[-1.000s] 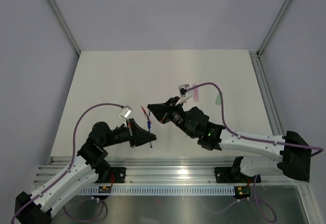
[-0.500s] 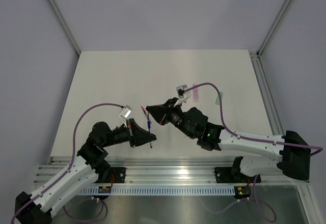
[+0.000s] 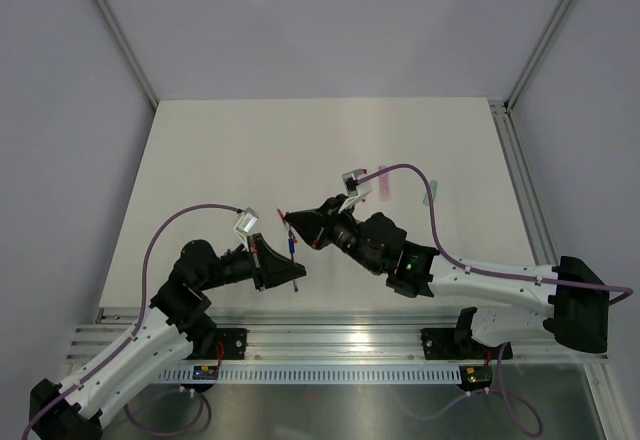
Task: Insert the pens into the pen caps
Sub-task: Insert the pen into the pen cap.
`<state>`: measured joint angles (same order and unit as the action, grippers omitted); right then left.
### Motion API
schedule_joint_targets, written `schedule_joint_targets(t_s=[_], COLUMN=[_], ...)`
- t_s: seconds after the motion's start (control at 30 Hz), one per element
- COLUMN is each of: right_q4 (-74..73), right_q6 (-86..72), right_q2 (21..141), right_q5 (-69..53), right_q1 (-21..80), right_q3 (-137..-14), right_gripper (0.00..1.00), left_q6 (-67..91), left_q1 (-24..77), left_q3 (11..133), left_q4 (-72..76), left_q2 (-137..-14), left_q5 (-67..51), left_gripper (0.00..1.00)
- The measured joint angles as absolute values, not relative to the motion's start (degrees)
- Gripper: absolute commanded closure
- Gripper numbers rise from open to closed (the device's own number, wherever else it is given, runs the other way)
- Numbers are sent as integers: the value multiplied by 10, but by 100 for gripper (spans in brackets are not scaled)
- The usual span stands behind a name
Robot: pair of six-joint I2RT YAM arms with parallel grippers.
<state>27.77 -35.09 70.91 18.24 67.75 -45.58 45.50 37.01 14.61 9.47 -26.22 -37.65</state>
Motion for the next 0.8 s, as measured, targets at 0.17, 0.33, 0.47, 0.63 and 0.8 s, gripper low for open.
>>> schedule_joint_targets(t_s=[0.17, 0.33, 0.47, 0.63, 0.8], right_q4=[275, 271, 269, 266, 250], right_q6=[-346, -342, -338, -334, -333], right_q2=[709, 708, 694, 678, 675], right_q5=[176, 173, 173, 171, 156], right_q1=[679, 681, 683, 683, 688], right_q3=[-456, -455, -445, -438, -438], right_gripper=[100, 100, 100, 100, 100], left_q6=[455, 453, 451, 450, 450], left_q1=[370, 370, 371, 371, 371], left_q3=[146, 147, 147, 150, 155], left_q4=[95, 88, 85, 82, 79], left_q2=[-262, -257, -256, -256, -256], left_q5=[-376, -376, -376, -377, -378], left_gripper=[100, 100, 100, 100, 100])
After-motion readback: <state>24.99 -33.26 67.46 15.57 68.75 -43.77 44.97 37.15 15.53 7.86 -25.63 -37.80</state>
